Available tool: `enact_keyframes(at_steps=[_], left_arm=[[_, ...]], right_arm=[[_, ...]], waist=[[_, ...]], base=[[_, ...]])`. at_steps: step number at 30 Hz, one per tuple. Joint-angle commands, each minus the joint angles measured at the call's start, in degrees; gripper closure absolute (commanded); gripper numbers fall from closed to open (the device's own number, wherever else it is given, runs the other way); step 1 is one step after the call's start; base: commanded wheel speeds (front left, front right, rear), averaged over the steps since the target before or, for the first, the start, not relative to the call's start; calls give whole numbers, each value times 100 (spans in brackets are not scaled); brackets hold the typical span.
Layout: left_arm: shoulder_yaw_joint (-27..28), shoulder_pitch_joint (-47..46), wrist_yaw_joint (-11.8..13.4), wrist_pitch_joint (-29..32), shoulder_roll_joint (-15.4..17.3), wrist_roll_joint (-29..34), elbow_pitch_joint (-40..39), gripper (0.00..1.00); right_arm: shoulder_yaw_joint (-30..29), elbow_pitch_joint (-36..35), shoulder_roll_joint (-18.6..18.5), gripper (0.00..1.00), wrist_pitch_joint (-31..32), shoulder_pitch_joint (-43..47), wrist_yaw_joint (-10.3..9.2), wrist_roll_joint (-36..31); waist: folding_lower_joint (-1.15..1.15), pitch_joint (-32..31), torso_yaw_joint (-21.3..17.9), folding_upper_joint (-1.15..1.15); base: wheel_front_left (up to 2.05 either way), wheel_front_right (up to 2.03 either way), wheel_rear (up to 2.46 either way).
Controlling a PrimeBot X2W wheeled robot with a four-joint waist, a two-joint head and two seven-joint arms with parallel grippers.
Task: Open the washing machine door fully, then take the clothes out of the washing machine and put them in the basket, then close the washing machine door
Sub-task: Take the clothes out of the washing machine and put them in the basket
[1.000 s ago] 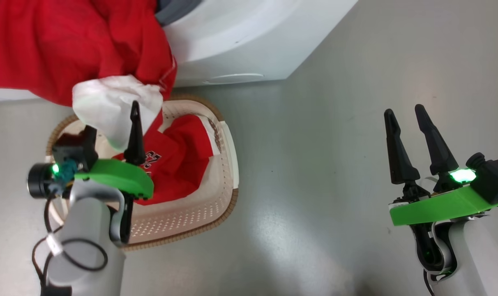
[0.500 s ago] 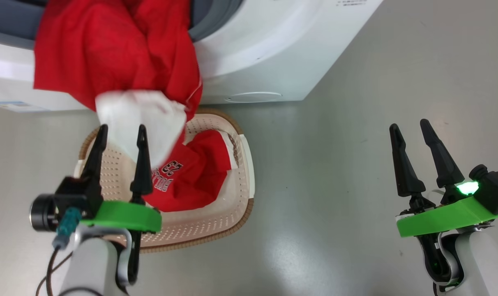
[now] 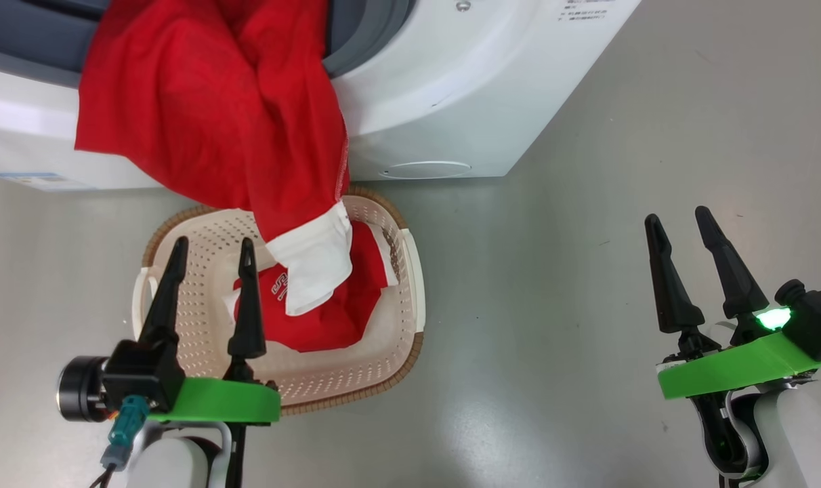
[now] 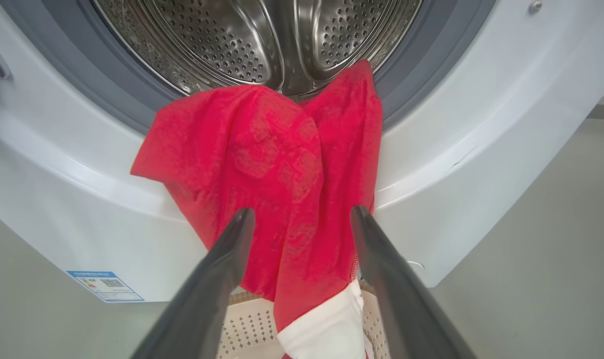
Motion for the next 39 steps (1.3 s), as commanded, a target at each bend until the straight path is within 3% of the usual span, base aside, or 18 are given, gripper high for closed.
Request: enact_keyframes(at_steps=[1,14,23,32,39], left_arm=[[144,127,45,-27,105,51,-168,0],[128,-502,-79,-27,105,-98,74,0],[227,-1608,-196,-27,105,-75,1135,0],[487,-2632,-323,-27,165,169,2788,0],[668,-3158,-361,-27,275,244,3497,0]], right_arm=[[109,-118,-36,0,-36,121,37,-22],[108,-129,14,0,-36,105,37,-14],[201,-141,54,0,-36,22,37,-4],[313,-134,173,0,-36,-138,37,35],[305,-149,226,0,-36,-187,37,44]], waist=[[0,3,-14,0],[0,55,-53,0],[0,206,-146,0],[0,414,-438,0],[0,510,-580,0]], base=[[0,0,0],[0,0,0],[0,0,0],[0,0,0],[0,0,0]])
